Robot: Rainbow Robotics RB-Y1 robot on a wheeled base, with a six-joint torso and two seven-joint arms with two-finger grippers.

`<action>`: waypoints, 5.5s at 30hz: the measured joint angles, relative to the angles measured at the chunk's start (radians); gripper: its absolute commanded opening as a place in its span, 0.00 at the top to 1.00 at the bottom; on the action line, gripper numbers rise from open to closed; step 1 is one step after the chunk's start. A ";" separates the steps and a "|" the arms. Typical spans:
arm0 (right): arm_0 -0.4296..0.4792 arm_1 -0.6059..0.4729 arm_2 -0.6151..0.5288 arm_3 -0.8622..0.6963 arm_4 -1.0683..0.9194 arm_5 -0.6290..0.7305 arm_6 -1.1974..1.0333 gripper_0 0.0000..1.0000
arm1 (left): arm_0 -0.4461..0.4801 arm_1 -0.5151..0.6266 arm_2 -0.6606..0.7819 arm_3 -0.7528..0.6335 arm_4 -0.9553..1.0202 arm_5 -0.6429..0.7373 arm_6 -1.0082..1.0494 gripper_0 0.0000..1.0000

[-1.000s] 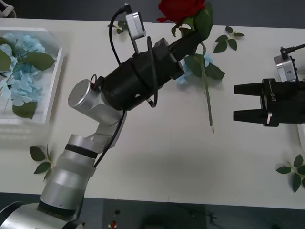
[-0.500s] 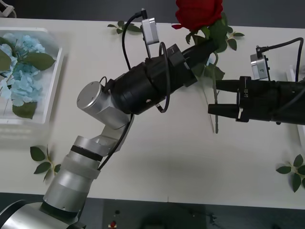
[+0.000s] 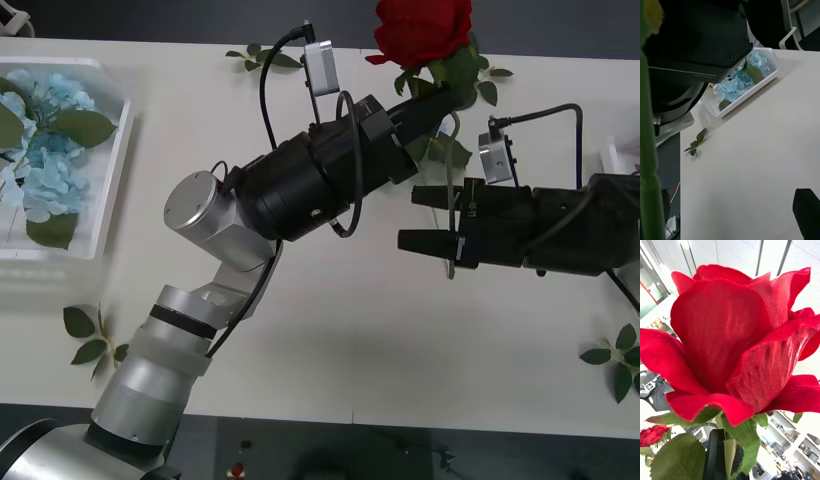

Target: Put the red flowers into the right box and the blue flowers into the left box

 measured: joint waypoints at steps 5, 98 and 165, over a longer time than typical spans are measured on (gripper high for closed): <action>0.000 0.000 0.000 0.000 -0.011 0.000 -0.026 1.00 | 0.000 0.000 0.000 0.000 0.000 0.000 0.000 1.00; -0.003 -0.485 -0.308 0.462 0.870 0.051 -0.834 0.00 | -0.070 1.074 -0.346 -0.221 0.360 -0.176 0.000 0.00; -0.612 0.295 0.169 0.800 1.596 -0.198 -1.385 0.00 | -0.070 1.073 -0.345 -0.219 0.360 -0.178 0.000 0.00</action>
